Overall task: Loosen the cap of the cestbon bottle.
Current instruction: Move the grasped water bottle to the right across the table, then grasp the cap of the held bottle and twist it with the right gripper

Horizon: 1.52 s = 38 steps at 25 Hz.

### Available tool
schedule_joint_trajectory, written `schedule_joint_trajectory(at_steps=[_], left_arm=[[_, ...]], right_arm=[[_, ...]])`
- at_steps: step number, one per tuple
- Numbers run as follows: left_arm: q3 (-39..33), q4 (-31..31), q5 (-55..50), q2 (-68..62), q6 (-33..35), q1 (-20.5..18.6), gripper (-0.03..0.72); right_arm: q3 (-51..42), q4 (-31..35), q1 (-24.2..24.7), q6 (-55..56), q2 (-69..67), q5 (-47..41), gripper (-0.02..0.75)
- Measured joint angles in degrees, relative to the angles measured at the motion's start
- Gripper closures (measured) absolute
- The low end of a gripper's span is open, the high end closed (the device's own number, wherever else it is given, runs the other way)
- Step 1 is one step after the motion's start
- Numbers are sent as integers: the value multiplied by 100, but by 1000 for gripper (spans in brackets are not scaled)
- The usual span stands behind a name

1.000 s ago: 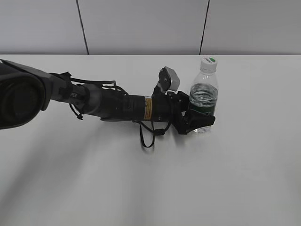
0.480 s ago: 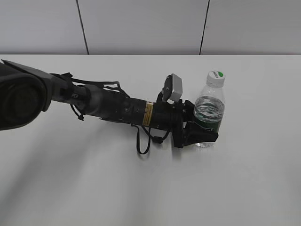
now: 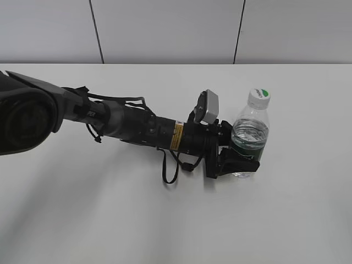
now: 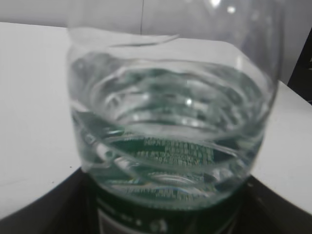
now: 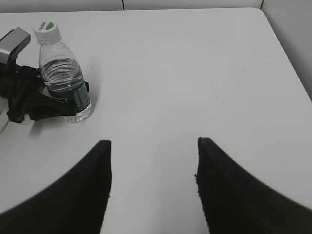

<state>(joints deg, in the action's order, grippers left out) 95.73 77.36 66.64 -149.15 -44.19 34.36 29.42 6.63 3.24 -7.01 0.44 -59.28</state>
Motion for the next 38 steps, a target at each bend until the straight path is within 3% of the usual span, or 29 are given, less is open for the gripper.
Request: schedule_joint_trajectory(at_steps=[5,11,17,27,34,38], left_arm=[[0,11,-29,0,84,6,167],[0,16,-60,0,106,12,167],[0,16,-60,0,106,12,167],[0,16,-74,4,122,16,167],[0,16,-58,4,122,18,167],[0,16,-58,4,122,23,167]], right_arm=[[68,174,-169,-47,-257,0,308],[623,758,-326,-717,-2053,69,308],[1600,1702,-836,-1537,-3845,52,308],[3429,2651,-913,-1582,-6765,-722,308],[4360,2708,-1002,-1134,-7962,-987,308],[4958,2371,-1465,-729,-8605,-999,308]])
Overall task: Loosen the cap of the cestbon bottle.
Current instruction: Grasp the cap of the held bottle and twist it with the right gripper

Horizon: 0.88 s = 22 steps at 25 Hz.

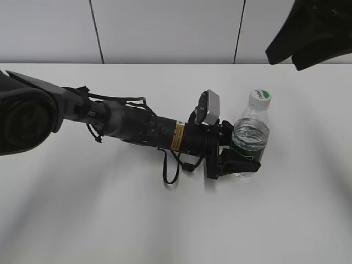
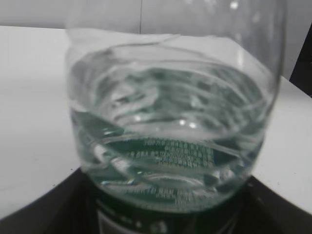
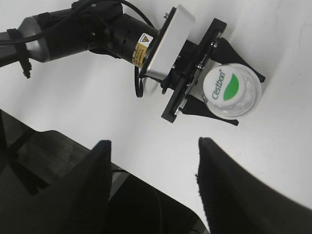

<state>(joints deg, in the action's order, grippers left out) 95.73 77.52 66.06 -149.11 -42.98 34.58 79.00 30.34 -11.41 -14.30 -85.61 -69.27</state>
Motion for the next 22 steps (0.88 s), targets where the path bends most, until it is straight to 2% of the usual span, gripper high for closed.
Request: schedule_joint_trajectory(at_steps=[5,11,22], left_arm=[[0,0,0,0,0,0,167],[0,0,0,0,0,0,167],[0,5,4,0,0,0,167]], right_arm=[[591,-720,-495,616,-648,-14,308],[701,-1257,-586,1002,-1164,-25,308],[708,-1288,-586,947,-1268,-25,306]])
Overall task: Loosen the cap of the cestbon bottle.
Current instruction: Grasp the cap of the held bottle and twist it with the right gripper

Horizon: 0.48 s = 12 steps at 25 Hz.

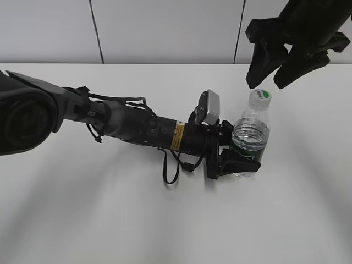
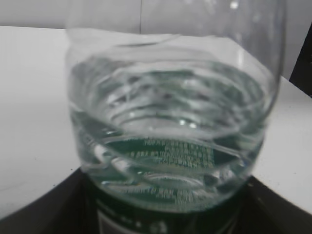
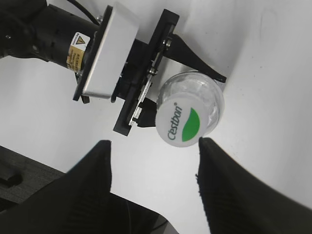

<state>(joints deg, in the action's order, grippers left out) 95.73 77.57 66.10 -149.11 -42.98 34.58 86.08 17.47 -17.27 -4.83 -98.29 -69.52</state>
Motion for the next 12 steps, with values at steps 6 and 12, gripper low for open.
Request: schedule_joint_trajectory(at_steps=[6,12], left_arm=[[0,0,0,0,0,0,167],[0,0,0,0,0,0,168]], right_arm=[[2,-20,5,63,-264,-2,237],[7,-248,131,231,-448,-2,227]])
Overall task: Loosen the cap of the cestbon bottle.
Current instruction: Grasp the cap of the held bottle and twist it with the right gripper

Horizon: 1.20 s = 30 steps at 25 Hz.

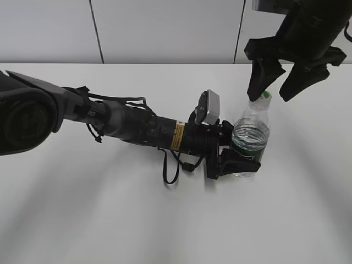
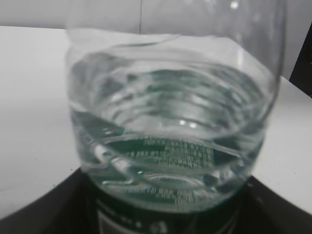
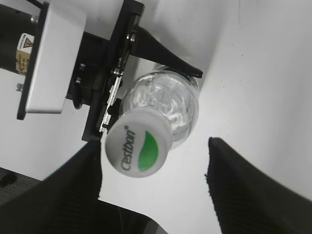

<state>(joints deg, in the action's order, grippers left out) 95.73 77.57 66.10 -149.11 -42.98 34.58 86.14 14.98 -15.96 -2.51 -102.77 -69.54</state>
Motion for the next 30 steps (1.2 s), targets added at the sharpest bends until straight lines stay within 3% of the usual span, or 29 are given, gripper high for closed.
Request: schedule_joint_trajectory(at_steps=[10,16,21,26,30], left_arm=[[0,0,2,0,2,0,168],[0,0,-3,0,2,0,169],[0,0,-3,0,2,0,169],[0,0,-3,0,2,0,169],[0,18,-3,0,15,0,169]], right_arm=[[0,109,17,0,-149,0,233],[0,190,17,-68,-149,0,435],[0,194,17,-282,-149,0,435],[0,189,17,-1564,-149,0,435],[0,189,17,-3471,-149,0,435]])
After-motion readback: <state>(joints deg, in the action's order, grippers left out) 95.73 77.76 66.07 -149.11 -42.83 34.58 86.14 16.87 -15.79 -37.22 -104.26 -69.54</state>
